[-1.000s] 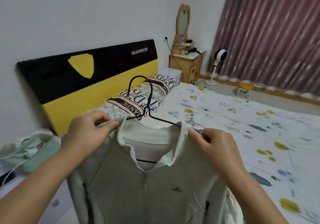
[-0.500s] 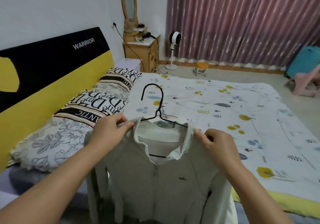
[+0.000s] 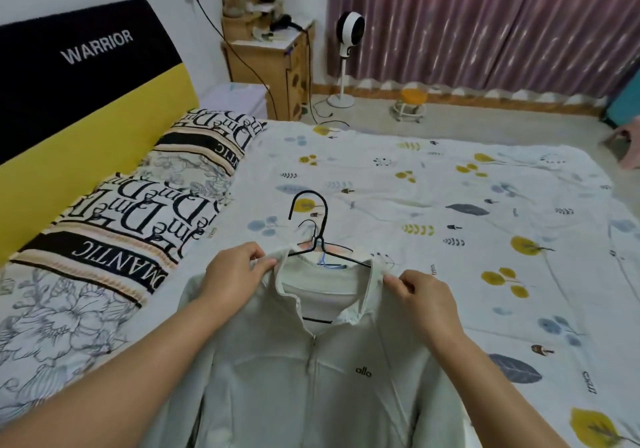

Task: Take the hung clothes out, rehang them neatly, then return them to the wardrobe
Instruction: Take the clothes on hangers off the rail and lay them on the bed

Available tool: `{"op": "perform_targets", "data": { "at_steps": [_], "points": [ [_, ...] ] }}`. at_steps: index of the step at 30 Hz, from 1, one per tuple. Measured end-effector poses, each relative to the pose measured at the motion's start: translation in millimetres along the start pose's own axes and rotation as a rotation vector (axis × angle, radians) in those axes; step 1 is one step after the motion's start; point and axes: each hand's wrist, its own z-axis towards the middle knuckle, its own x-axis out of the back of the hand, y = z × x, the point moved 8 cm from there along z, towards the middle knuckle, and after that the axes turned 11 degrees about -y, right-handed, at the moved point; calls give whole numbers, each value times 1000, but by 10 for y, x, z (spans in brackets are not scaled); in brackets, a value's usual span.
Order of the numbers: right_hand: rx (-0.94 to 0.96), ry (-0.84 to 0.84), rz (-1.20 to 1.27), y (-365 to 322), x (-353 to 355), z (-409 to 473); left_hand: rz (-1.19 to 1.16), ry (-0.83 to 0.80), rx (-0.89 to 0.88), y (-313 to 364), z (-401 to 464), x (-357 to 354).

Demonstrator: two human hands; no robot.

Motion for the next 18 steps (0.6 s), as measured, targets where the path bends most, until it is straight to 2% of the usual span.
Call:
{"op": "perform_targets", "data": {
  "at_steps": [6,9,14,18],
  "points": [
    [-137,-12,14,568,-580,959,43,-90,62,-316,873,-809],
    [-162,-38,-3,815,-941,1298,110,-145,156,-572,1046,-1285],
    [-177,-90,-134,1217,-1574,1654,384,-394,295,-1218,961,-2250],
    [-220,-76,-375,1347,-1945,1644,461,-610,286,-1582,886,-2847]
  ]
}}
